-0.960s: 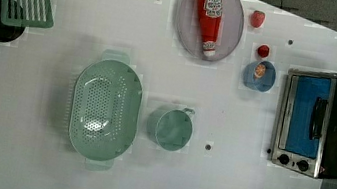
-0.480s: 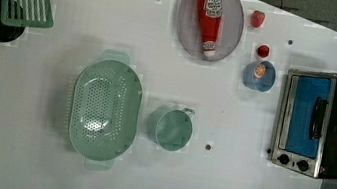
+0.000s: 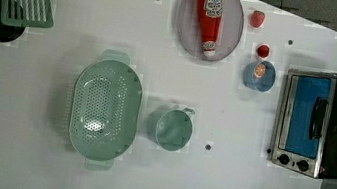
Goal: Pick banana from table and place on oven.
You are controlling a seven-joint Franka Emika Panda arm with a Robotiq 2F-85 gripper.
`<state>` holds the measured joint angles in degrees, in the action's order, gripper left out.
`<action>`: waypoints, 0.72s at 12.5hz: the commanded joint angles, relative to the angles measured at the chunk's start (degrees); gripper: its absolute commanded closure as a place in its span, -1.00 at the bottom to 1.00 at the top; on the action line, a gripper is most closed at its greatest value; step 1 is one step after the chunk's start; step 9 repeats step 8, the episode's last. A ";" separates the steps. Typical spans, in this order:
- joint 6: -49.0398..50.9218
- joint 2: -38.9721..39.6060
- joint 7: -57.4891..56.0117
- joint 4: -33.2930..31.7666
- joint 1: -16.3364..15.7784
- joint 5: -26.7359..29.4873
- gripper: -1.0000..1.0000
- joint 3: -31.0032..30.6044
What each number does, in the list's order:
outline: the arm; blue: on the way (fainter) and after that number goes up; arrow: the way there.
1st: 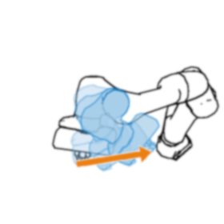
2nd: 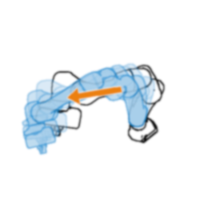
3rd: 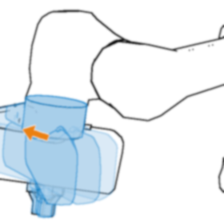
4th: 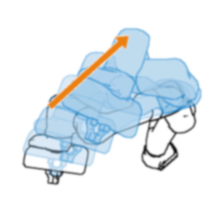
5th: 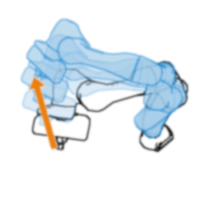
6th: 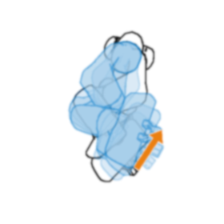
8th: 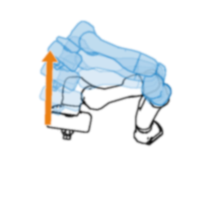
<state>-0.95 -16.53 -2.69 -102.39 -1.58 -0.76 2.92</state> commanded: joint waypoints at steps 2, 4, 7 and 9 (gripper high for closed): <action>2.95 0.18 8.39 -2.49 0.67 -1.83 -1.00 -0.94; 2.93 0.19 8.39 -2.91 0.67 -1.83 -1.00 -1.11; 2.92 0.45 8.39 -3.10 0.67 -1.83 -1.00 -1.10; 2.93 0.55 8.39 -3.09 0.67 -1.83 -1.00 -1.10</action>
